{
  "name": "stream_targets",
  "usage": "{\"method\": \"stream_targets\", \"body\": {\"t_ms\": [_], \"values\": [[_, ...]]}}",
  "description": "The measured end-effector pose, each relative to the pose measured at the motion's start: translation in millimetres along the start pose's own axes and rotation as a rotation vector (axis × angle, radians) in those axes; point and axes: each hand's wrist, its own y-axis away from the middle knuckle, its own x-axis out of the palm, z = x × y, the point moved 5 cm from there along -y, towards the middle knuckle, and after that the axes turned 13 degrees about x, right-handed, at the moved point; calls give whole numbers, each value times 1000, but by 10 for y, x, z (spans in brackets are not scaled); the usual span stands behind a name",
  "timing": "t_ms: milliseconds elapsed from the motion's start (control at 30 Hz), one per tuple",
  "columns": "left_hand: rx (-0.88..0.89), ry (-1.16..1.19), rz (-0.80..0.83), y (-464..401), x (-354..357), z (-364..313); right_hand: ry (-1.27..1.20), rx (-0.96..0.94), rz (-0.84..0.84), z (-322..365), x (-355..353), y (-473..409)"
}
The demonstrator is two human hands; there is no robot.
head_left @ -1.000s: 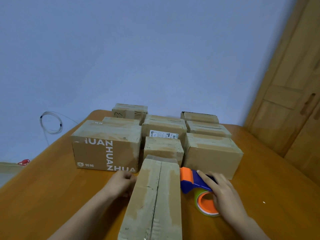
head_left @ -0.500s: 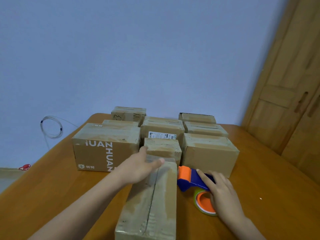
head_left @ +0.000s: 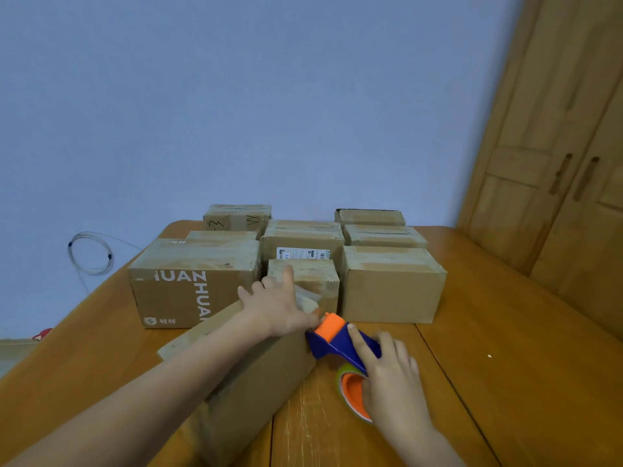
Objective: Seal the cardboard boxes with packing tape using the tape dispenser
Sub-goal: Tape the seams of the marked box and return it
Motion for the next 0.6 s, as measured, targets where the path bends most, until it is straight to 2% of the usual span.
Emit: {"method": "stream_targets", "body": {"t_ms": [133, 600], "values": [[7, 2, -111, 32, 23, 22, -22, -17, 145, -54, 8, 6], [37, 59, -153, 31, 28, 20, 462, -232, -17, 224, -516, -285]]}}
